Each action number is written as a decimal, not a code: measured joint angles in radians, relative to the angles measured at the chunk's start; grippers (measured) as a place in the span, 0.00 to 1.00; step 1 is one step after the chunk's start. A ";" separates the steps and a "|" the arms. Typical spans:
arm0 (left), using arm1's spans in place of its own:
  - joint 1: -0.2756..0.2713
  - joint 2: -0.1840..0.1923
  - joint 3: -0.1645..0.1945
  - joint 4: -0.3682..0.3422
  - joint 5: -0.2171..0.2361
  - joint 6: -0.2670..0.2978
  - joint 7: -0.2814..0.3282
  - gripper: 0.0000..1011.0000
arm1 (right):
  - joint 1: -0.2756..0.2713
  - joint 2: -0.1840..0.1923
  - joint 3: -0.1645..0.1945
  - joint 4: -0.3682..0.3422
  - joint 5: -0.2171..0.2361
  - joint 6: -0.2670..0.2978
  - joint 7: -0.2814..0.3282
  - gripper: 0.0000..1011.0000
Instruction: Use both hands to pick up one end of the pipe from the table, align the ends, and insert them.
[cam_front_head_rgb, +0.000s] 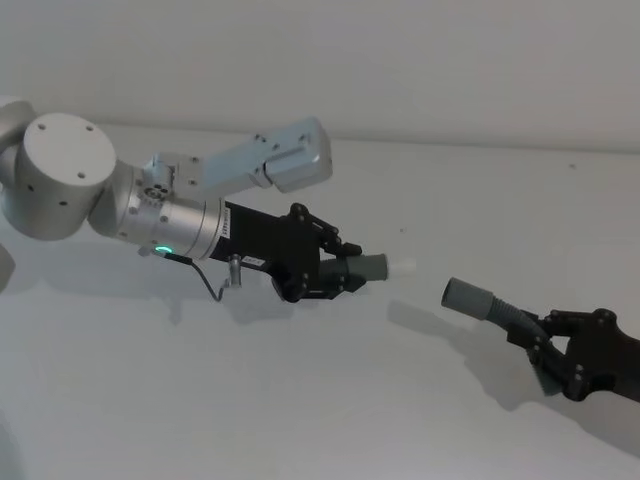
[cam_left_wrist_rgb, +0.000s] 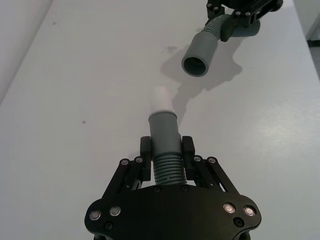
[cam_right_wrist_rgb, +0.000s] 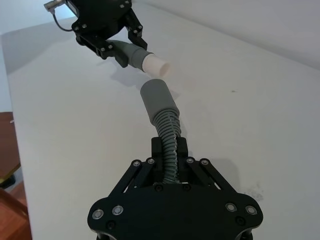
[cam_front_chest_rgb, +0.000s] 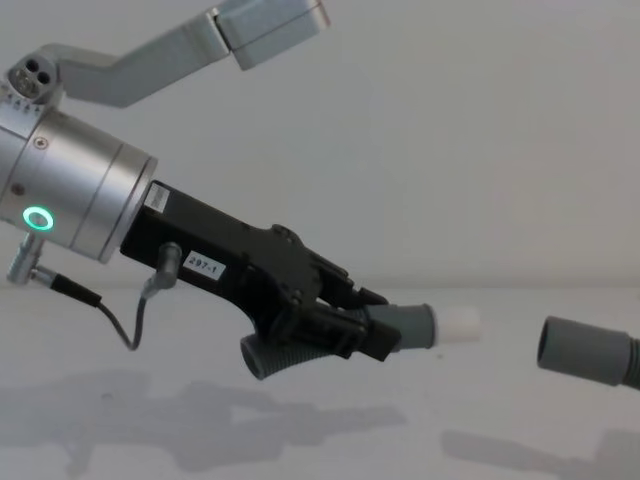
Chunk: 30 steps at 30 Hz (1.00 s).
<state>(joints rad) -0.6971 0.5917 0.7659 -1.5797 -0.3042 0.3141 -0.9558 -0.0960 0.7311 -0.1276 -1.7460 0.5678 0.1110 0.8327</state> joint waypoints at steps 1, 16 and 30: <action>-0.002 0.001 0.001 0.001 -0.001 -0.001 -0.004 0.35 | 0.001 0.003 -0.001 0.002 0.002 -0.002 0.006 0.16; -0.016 0.006 0.014 0.005 -0.010 -0.005 -0.032 0.35 | 0.006 0.017 -0.005 0.009 0.015 -0.010 0.037 0.16; -0.054 -0.015 0.040 0.039 -0.026 -0.030 -0.086 0.35 | 0.007 0.021 -0.007 0.011 0.018 -0.013 0.045 0.16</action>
<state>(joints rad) -0.7516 0.5765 0.8061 -1.5404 -0.3305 0.2838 -1.0418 -0.0889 0.7522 -0.1350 -1.7349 0.5861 0.0984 0.8776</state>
